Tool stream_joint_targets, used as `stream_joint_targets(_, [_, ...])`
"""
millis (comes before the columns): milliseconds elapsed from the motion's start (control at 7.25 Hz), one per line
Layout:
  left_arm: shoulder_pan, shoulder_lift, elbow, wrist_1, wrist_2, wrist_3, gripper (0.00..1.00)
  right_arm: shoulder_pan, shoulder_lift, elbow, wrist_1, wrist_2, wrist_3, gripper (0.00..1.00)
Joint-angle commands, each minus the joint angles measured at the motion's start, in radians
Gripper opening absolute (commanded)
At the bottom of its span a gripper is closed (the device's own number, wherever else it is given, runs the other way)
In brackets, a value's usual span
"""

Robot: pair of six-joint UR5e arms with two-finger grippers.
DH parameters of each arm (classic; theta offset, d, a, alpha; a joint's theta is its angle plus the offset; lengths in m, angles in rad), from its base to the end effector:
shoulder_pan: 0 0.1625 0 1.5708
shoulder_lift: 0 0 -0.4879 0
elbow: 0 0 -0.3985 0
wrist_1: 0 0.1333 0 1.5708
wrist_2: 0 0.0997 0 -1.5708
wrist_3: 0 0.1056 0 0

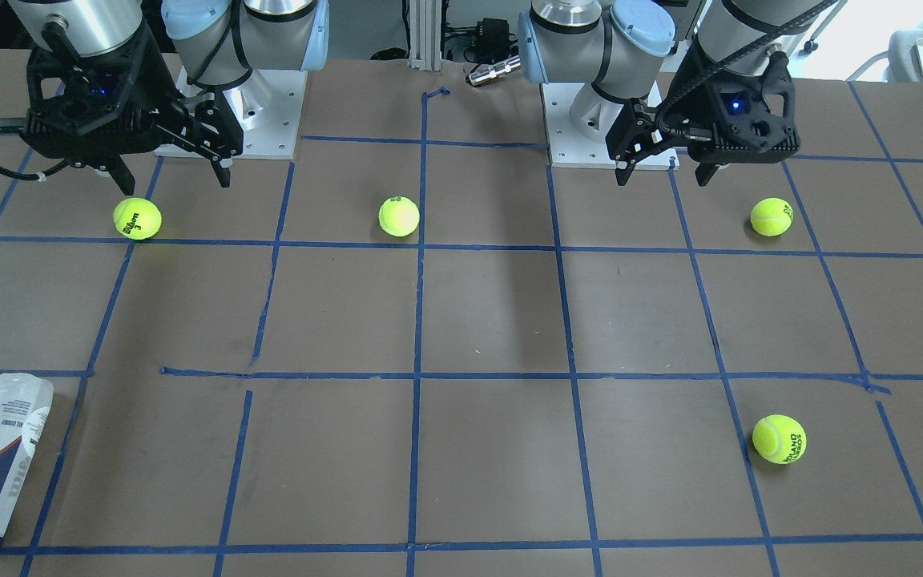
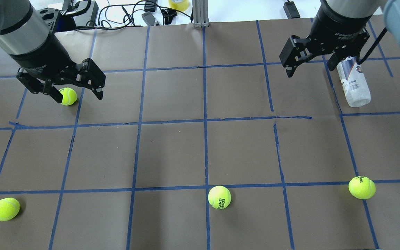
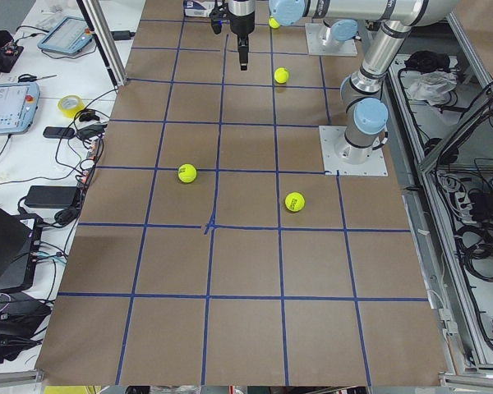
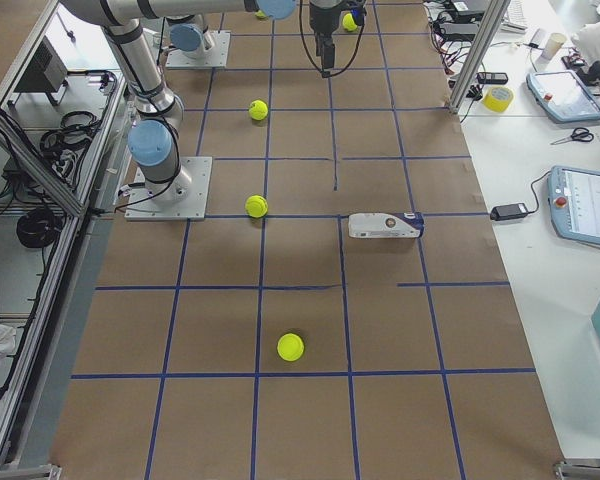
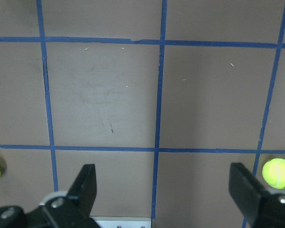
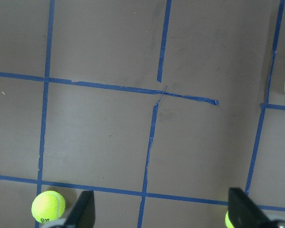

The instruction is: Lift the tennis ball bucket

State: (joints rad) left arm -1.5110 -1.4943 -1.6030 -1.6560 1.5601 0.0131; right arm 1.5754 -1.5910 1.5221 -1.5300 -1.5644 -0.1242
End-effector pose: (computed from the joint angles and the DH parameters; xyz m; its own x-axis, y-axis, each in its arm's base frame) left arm -0.1069 -0.4633 0.5570 -0.9988 -0.0471 0.0112 -0.0466 0.9981 0.0408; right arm 0.1362 -0.4897 0.5750 -0.9917 -0.1286 -0.0029 -0.1284 0.9913 -0.0287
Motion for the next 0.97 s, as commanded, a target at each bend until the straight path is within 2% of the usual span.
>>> stream_joint_targets(0, [0.0, 0.0, 0.0, -0.001, 0.003, 0.001, 1.0, 0.0, 0.0, 0.001, -0.001, 0.0, 0.0, 1.0])
stream_joint_targets(828, [0.0, -0.003, -0.002, 0.001, 0.008, 0.002, 1.0, 0.0, 0.011, 0.01, -0.012, 0.001, -0.018, 1.0])
